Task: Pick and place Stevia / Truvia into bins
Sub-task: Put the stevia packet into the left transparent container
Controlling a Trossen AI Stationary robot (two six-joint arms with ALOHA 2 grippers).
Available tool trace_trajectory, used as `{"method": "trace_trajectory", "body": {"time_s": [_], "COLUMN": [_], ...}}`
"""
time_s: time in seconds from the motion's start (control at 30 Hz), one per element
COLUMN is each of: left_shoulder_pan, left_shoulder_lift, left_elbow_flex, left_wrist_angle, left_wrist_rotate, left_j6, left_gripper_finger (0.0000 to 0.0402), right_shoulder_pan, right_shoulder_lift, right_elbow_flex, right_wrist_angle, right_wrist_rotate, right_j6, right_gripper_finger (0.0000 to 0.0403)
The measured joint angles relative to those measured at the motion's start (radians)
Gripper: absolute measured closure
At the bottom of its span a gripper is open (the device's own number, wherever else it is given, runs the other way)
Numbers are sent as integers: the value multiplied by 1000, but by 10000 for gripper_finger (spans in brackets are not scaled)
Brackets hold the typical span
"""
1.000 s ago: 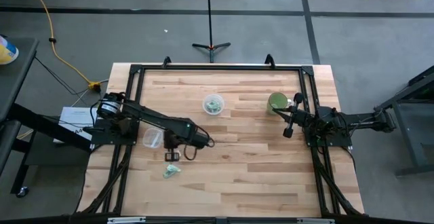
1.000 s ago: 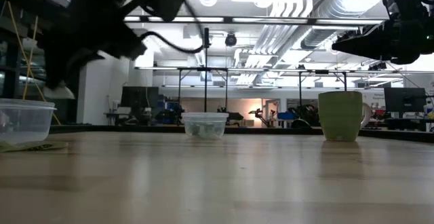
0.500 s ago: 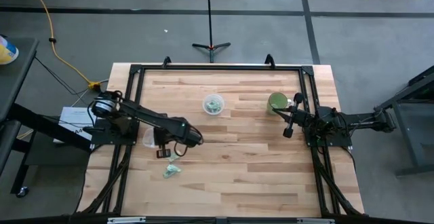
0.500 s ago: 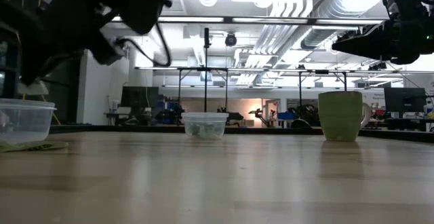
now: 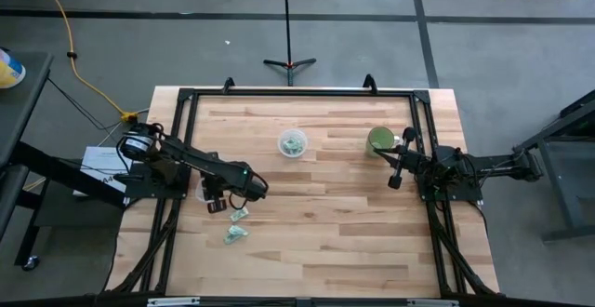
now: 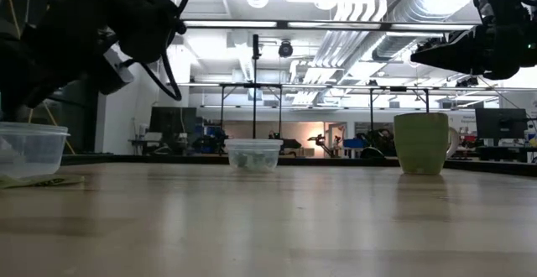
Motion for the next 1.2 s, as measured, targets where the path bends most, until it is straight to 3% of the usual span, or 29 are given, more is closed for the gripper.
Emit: {"method": "trace_trajectory", "body": {"time_s": [0.2, 0.37, 0.43, 0.63, 0.73, 0.97, 1.2], "left_shoulder_pan": [0, 0, 0, -25, -53, -88, -78], "left_shoulder_lift": [0, 0, 0, 7, 22, 28, 28], "left_elbow_flex": [54, 159, 188, 194, 179, 90, -82], "left_wrist_angle": [1, 18, 94, 481, 559, 554, 662], "left_wrist_rotate": [-21, -61, -41, 158, 152, 110, 208], "left_j6": [-6, -34, -43, -8, 32, 20, -26], "left_gripper_finger": [111, 112, 121, 142, 150, 162, 163], "right_shoulder_pan": [0, 0, 0, 0, 0, 0, 0], "right_shoulder_lift": [0, 0, 0, 0, 0, 0, 0], "right_elbow_flex": [0, 0, 0, 0, 0, 0, 0], "right_wrist_angle": [0, 2, 2, 2, 2, 2, 2], "right_wrist_rotate": [0, 0, 0, 0, 0, 1, 1], "right_j6": [0, 0, 0, 0, 0, 0, 0], "right_gripper_finger": [396, 401, 402, 399, 402, 396, 401]}}
